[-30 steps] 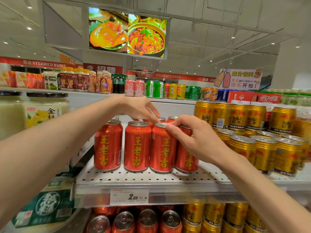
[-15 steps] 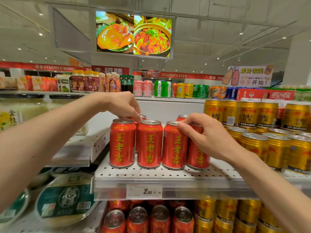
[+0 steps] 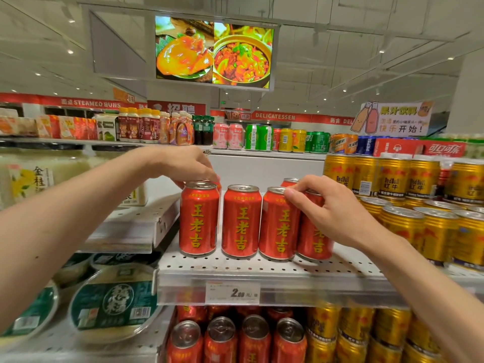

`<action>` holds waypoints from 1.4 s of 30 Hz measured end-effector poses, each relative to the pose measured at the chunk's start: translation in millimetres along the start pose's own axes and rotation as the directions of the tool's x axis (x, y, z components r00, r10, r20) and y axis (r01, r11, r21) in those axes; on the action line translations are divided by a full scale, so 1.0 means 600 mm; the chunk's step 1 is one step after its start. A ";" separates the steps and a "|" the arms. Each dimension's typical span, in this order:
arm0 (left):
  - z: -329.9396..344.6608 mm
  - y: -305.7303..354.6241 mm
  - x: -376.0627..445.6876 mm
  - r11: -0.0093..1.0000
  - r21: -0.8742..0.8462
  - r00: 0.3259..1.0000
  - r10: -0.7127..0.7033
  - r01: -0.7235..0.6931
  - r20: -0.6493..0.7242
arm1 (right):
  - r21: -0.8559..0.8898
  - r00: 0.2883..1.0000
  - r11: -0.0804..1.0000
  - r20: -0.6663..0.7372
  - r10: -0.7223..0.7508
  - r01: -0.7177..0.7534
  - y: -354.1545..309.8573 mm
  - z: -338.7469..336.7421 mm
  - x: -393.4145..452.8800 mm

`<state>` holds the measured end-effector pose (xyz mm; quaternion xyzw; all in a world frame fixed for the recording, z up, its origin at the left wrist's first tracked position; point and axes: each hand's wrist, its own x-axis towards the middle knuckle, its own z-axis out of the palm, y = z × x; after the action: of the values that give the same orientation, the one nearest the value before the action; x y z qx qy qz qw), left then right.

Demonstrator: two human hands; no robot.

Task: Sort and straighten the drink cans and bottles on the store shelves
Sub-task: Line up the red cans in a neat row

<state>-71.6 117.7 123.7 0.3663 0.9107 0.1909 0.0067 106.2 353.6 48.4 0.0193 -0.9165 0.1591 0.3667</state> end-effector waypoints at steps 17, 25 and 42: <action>0.073 -0.008 -0.058 0.982 0.088 0.968 0.181 -0.168 -0.172 | -0.046 1.000 0.999 0.005 0.006 -0.006 -0.013 -0.004 0.004; 0.072 0.005 -0.067 0.987 0.097 0.973 0.146 -0.130 -0.177 | -0.059 0.998 0.998 0.060 0.029 -0.026 -0.022 -0.010 0.002; 0.058 0.006 -0.056 0.991 -0.085 0.985 0.091 -0.104 -0.147 | -0.169 0.956 0.982 0.263 0.132 -0.089 0.029 -0.075 0.108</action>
<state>-39.0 109.6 88.3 0.3952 0.8800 0.2586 -0.0508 86.5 388.9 118.4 -0.0391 -0.9674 0.1033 0.2277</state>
